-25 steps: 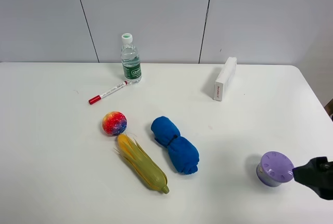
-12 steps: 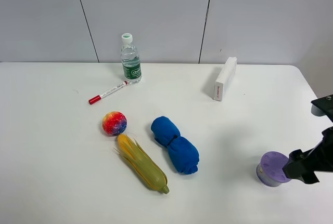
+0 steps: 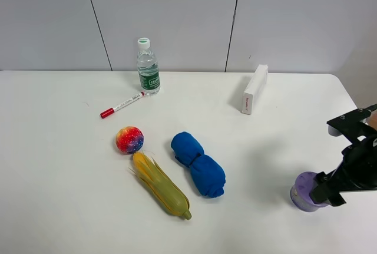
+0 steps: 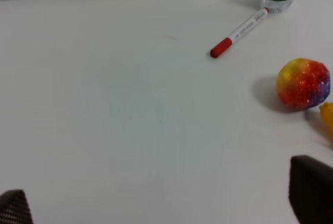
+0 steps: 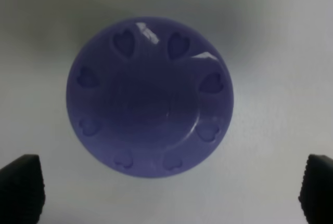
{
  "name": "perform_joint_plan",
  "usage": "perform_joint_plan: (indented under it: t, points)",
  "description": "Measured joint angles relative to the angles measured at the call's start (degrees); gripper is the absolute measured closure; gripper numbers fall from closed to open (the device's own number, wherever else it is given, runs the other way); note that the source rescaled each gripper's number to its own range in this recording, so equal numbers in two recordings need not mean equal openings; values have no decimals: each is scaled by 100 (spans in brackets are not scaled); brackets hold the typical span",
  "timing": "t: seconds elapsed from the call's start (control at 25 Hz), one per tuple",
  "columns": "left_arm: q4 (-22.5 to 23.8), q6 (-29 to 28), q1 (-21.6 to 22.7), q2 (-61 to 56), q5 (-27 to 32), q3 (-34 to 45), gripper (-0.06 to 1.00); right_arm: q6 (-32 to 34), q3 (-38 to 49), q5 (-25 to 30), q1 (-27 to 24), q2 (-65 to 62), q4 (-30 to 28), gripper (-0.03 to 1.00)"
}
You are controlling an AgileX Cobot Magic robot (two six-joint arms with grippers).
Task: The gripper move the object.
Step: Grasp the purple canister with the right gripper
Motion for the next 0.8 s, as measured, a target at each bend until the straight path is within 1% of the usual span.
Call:
perform_joint_plan:
  t: [0.12,0.28,0.48,0.8]
  points:
    - [0,0,0,0,0,0,-6,-22,0,-133,0,145,6,-3]
    - [0,0,0,0,0,0,-6,-38,0,-165,0,145,129,-3]
    - [0,0,0,0,0,0,-6,-372,0,-306,163,145,237,-3]
    - [0,0,0,0,0,0,-6,-380,0,-469,168,806,256,-3]
